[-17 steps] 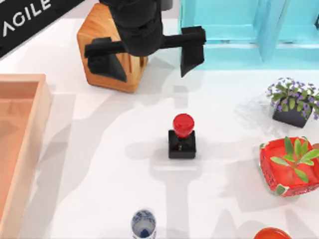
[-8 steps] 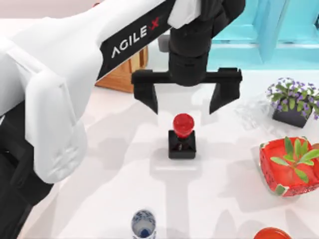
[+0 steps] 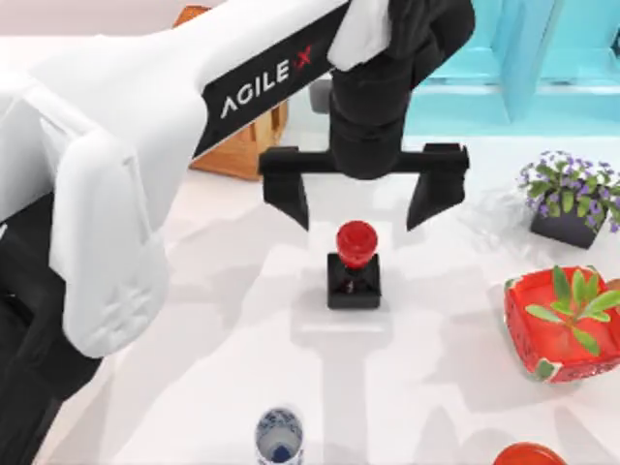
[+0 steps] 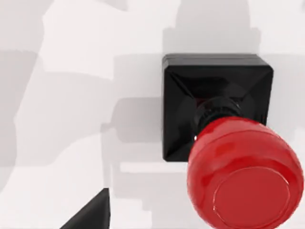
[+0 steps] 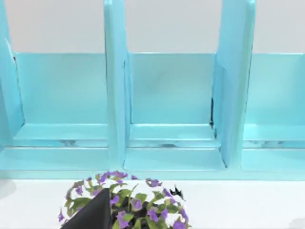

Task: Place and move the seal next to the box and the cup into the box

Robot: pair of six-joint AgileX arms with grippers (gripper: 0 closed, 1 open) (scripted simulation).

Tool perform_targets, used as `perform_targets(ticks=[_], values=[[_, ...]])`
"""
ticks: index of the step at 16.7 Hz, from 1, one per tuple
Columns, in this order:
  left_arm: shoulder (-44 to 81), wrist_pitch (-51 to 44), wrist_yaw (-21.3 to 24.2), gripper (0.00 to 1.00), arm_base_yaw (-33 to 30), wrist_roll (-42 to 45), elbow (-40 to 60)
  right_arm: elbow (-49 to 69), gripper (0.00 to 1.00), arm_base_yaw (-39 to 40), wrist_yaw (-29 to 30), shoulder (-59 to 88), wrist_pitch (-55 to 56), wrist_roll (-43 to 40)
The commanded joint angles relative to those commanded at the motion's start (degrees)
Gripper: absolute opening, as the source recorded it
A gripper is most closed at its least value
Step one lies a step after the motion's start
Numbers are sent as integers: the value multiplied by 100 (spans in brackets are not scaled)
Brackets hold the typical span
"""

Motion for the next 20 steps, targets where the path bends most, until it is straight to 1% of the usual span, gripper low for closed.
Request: perform_targets(ticks=[6, 8, 12, 20], values=[[-77, 1314, -1, 100, -4, -8, -1409, 0, 100, 0, 0, 0, 0, 0], [-91, 1500, -1, 100, -4, -8, -1595, 0, 100, 0, 0, 0, 0, 0], [-91, 1508, -1, 100, -4, -8, -1604, 0, 100, 0, 0, 0, 0, 0], [-91, 1508, -1, 40, -4, -8, -1604, 0, 100, 0, 0, 0, 0, 0]])
